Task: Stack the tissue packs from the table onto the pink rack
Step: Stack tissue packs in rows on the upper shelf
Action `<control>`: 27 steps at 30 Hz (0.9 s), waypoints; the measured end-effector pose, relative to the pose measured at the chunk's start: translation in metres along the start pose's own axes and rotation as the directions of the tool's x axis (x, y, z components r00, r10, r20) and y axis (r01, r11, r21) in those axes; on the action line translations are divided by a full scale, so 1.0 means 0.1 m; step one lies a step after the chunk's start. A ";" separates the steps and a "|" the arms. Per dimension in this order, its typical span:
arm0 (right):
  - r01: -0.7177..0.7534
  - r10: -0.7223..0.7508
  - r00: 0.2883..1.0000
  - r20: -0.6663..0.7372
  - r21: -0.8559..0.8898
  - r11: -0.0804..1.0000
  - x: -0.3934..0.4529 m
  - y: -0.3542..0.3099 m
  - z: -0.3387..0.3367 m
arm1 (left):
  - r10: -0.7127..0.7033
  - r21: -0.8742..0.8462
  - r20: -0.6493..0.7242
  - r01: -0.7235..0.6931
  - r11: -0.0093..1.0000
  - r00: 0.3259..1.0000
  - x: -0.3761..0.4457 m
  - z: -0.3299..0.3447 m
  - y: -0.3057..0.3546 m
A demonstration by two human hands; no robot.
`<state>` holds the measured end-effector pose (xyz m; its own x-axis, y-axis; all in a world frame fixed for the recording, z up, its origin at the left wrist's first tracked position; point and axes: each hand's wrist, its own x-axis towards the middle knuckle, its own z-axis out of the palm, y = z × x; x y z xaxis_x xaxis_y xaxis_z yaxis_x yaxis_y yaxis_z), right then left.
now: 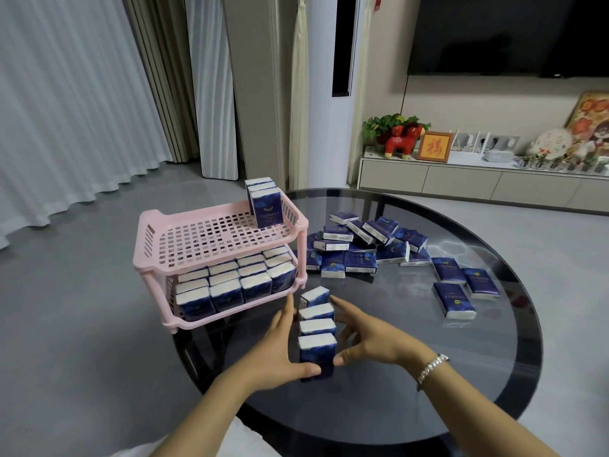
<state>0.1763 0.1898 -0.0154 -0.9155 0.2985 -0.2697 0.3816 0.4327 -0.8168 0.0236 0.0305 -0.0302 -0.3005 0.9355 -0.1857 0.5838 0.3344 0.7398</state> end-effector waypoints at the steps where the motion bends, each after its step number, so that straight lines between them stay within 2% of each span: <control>1: -0.008 0.008 1.000 0.003 0.003 1.000 0.01 0.01 0.00 | 0.003 -0.005 -0.001 -0.003 1.000 1.000 0.01 -0.01 -0.01; 8: 0.019 -0.015 0.999 0.038 -0.094 0.995 0.06 -0.01 -0.02 | -0.004 -0.079 0.073 0.009 0.997 0.997 0.13 -0.01 0.00; 16: -0.019 0.013 0.996 0.087 0.066 0.998 0.17 0.03 -0.09 | 0.019 -0.176 0.109 0.000 0.984 0.994 0.20 0.01 0.03; 21: 0.016 -0.017 0.999 0.028 0.038 0.999 0.17 -0.03 -0.05 | 0.007 -0.188 0.061 0.004 0.982 0.998 0.21 0.00 0.00; 24: 0.041 -0.041 0.999 -0.007 0.057 0.998 0.15 0.01 0.00 | -0.007 -0.122 0.013 0.009 0.992 1.000 0.19 -0.03 -0.01; 27: 0.046 -0.046 0.999 0.004 0.084 0.995 0.14 0.05 0.02 | 0.020 0.069 -0.058 -0.016 0.997 0.998 0.16 -0.07 0.02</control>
<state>0.1647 0.1944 -0.0238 -0.9327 0.2747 -0.2336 0.3273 0.3733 -0.8680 0.0146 0.0453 -0.0266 -0.3323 0.9338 -0.1328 0.6391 0.3265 0.6964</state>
